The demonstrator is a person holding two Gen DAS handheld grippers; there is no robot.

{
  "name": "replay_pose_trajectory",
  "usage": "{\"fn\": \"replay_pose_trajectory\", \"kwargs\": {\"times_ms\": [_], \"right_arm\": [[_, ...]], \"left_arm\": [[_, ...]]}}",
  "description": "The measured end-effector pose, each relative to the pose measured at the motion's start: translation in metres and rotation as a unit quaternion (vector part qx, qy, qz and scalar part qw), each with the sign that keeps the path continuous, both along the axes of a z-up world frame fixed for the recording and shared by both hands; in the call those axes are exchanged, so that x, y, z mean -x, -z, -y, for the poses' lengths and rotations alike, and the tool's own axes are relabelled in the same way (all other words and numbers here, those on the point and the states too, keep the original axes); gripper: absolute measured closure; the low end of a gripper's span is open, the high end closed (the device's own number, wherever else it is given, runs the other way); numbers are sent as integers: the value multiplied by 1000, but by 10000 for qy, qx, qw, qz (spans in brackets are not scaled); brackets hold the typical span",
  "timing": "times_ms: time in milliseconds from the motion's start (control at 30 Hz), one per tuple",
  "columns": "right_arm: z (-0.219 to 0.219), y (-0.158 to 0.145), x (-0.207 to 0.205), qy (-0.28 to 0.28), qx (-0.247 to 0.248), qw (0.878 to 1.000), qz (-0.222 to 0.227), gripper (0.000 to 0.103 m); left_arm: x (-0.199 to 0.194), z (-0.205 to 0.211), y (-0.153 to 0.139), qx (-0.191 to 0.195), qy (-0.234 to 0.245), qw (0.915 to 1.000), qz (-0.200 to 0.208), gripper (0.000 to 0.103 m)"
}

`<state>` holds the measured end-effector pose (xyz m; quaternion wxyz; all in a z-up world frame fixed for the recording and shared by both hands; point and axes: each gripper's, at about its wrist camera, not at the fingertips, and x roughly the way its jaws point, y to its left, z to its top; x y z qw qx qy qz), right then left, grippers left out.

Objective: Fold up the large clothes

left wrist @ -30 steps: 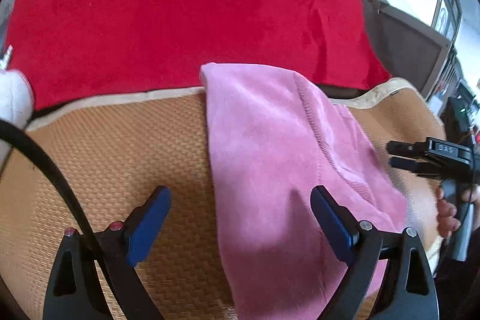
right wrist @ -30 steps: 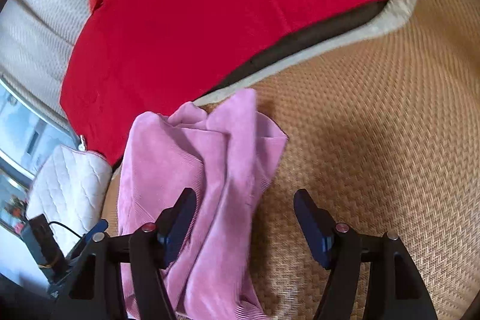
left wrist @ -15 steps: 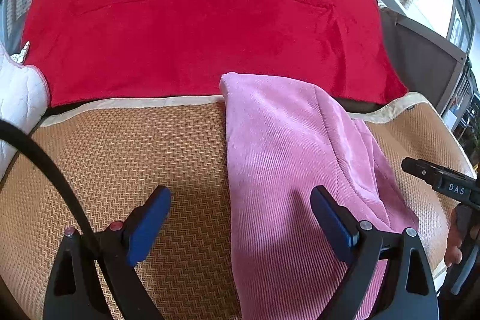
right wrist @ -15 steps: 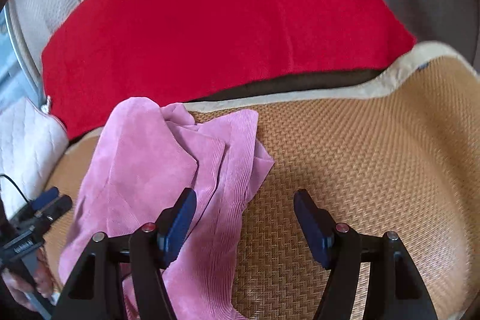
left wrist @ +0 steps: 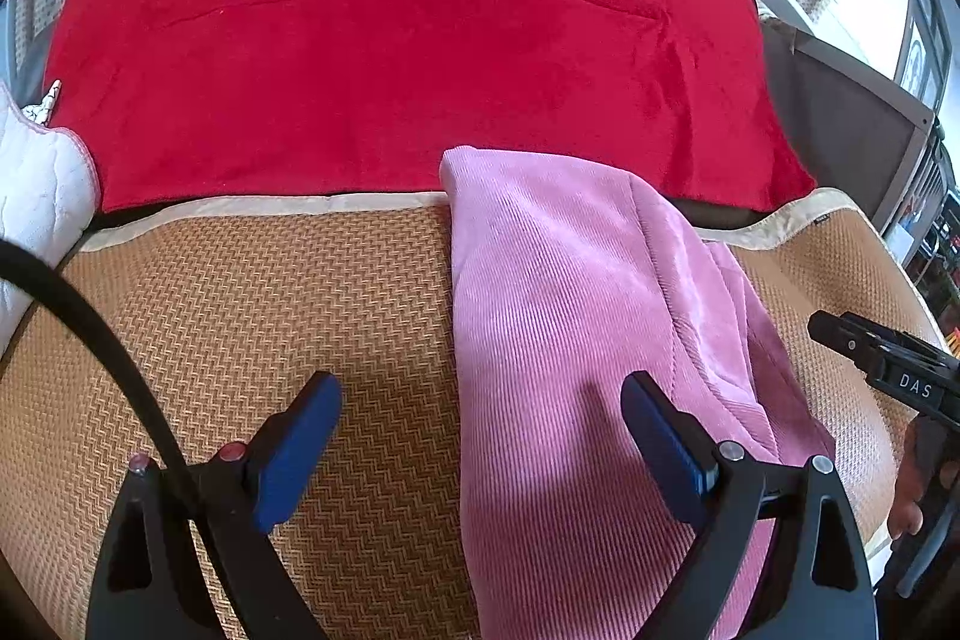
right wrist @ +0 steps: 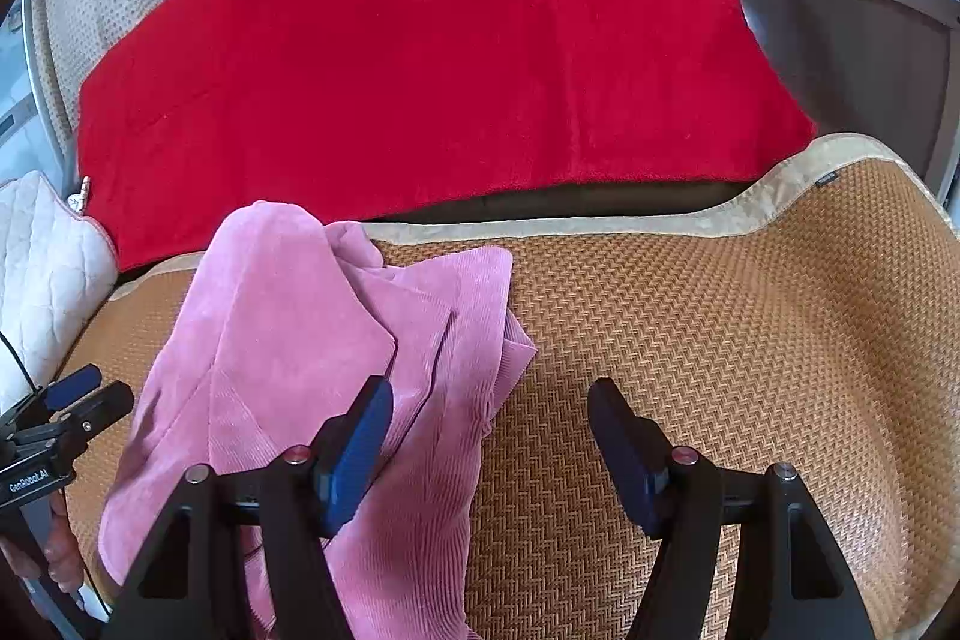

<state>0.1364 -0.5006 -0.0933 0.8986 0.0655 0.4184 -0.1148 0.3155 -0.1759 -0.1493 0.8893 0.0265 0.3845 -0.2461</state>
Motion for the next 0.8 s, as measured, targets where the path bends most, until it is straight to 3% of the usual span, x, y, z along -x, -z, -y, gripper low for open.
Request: {"fn": "replay_pose_trajectory", "kwargs": {"times_ms": [267,400,500,800], "right_arm": [[-1,2,-1,-82,-117,9999,-35,32],[9,9,-2,-367,-1004,9942,-69,32],[27,25,-5,-478,-2056,9773,-190,32],[66,63,-11,-195,-3149,9479,-440,32]], "left_arm": [[0,-1,-1,150,182,9995,-186,9],[-7,-6,3,467,402,9966,-547,9],[-15,-9,9,779,523,9914,-914,9],[-33,-17,23,1276,633,9798,-1403,9]]}}
